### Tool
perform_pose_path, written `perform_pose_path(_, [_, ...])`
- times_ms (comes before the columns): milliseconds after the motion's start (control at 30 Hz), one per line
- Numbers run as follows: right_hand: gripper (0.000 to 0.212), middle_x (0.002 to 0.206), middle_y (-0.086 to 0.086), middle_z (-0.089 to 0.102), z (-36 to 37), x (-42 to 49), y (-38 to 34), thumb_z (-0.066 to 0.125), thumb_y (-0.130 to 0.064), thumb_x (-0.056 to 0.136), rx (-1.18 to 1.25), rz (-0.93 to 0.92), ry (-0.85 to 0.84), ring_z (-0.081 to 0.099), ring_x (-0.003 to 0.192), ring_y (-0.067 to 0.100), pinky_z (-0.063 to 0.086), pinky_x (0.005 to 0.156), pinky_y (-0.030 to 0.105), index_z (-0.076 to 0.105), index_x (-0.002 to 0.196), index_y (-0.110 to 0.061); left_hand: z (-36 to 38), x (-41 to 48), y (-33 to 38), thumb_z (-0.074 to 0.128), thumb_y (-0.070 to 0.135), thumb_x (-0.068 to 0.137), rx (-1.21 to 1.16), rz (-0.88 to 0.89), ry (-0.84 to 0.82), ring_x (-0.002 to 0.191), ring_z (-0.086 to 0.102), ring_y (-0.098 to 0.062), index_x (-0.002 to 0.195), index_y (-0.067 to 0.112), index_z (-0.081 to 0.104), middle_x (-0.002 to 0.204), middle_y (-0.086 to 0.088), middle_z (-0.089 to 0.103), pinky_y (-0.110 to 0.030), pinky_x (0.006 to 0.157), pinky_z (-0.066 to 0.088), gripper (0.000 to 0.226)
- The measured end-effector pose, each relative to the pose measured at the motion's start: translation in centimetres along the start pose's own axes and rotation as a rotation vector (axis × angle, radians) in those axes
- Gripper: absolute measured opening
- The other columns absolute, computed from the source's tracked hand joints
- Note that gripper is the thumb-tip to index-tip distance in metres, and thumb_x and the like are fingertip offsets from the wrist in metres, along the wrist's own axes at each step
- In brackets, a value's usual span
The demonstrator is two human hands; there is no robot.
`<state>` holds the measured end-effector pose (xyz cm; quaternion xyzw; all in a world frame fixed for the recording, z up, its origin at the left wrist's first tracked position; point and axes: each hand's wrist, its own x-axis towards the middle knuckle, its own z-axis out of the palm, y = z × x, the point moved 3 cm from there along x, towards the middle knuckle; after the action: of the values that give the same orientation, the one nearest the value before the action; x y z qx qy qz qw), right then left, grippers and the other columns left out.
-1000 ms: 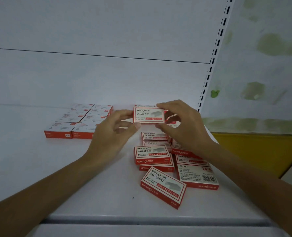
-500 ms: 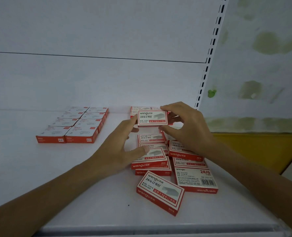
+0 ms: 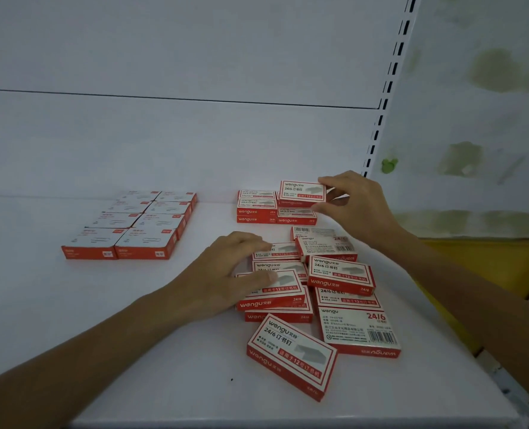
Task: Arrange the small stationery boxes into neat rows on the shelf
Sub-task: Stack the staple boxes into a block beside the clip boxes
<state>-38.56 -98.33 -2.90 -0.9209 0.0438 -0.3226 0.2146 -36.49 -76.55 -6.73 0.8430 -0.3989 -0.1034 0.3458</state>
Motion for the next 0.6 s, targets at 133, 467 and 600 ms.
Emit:
perform_pose_path(133, [0.042,0.107,0.010,0.064,0.9,0.5,1.2,0.073,-0.020,0.076,-0.048,0.033,-0.057,0.055,0.073,0.008,0.043,0.075,0.017,0.063,0.115,-0.010,0.1,0.2,-0.3,0.047,0.055,0.071,0.000,-0.012,-0.014,0.126,0.033,-0.006,0.132,0.030,0.042,0.139,0.011,0.034,-0.036,0.099,0.045,0.066])
perform_pose_path(467, [0.037,0.119,0.004,0.059,3.3,2.0,2.4,0.069,-0.026,0.079,-0.098,0.158,-0.247,0.050,0.088,0.008,0.038,0.075,0.022,0.064,0.114,-0.016,0.3,1.1,-1.4,0.051,0.057,0.079,0.084,0.001,-0.029,0.122,0.030,-0.001,0.130,0.035,0.040,0.144,0.013,0.031,-0.031,0.103,0.036,0.057])
perform_pose_path(600, [0.037,0.116,0.003,0.060,3.5,2.3,2.7,0.068,-0.028,0.080,-0.090,0.183,-0.240,0.049,0.087,0.008,0.036,0.070,0.021,0.063,0.115,-0.019,0.4,1.2,-1.7,0.047,0.070,0.068,0.072,0.017,-0.009,0.115,0.029,0.004,0.127,0.039,0.042,0.141,0.016,0.033,-0.021,0.095,0.031,0.067])
